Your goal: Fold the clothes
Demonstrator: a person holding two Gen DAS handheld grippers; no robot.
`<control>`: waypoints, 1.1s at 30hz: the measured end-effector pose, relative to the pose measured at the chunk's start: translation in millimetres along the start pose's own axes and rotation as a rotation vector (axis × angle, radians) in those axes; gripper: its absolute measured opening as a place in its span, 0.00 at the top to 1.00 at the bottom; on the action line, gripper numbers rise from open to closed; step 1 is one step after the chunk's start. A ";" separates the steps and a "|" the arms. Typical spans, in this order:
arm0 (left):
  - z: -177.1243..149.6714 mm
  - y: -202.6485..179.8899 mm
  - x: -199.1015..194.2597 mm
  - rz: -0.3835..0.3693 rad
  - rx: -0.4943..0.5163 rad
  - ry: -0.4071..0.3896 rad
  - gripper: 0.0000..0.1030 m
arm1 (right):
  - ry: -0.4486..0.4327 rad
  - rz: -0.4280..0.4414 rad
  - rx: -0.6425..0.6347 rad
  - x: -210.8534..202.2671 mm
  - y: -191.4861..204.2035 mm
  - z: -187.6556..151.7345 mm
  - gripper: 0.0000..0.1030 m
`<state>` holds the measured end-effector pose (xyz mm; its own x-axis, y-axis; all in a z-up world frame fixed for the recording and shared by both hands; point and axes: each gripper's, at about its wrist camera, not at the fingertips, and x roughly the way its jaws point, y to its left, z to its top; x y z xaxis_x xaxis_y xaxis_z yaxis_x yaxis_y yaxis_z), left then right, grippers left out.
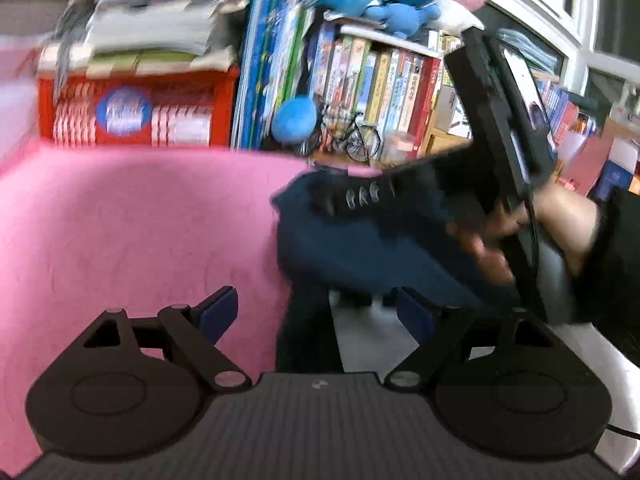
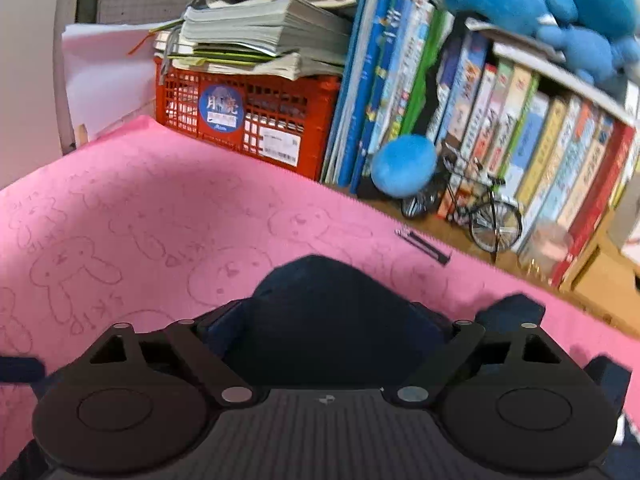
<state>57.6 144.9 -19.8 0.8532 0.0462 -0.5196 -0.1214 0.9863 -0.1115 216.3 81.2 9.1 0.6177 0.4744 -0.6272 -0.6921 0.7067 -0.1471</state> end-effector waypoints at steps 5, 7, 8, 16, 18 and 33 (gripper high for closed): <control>-5.0 11.7 31.9 0.281 0.045 0.095 0.07 | 0.046 -0.010 -0.033 -6.5 -4.9 -15.4 0.10; -10.0 22.8 24.0 0.284 0.004 0.096 0.06 | 0.083 0.017 -0.015 -13.0 -11.0 -31.4 0.10; -11.5 28.0 20.3 0.274 -0.025 0.099 0.06 | 0.101 0.031 -0.006 -16.4 -14.1 -39.1 0.10; -8.7 24.1 19.1 0.304 -0.023 0.103 0.04 | 0.090 -0.032 -0.196 -1.1 26.8 17.0 0.10; -9.9 27.2 17.0 0.302 -0.040 0.105 0.04 | 0.077 -0.066 -0.264 8.3 41.3 34.3 0.10; -10.5 31.4 13.1 0.291 -0.070 0.111 0.03 | 0.210 0.017 -0.141 46.3 32.2 63.3 0.56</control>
<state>59.7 174.8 -39.1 0.7173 0.3034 -0.6272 -0.3901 0.9208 -0.0007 246.3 159.2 23.8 0.5246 0.3560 -0.7734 -0.7563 0.6120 -0.2312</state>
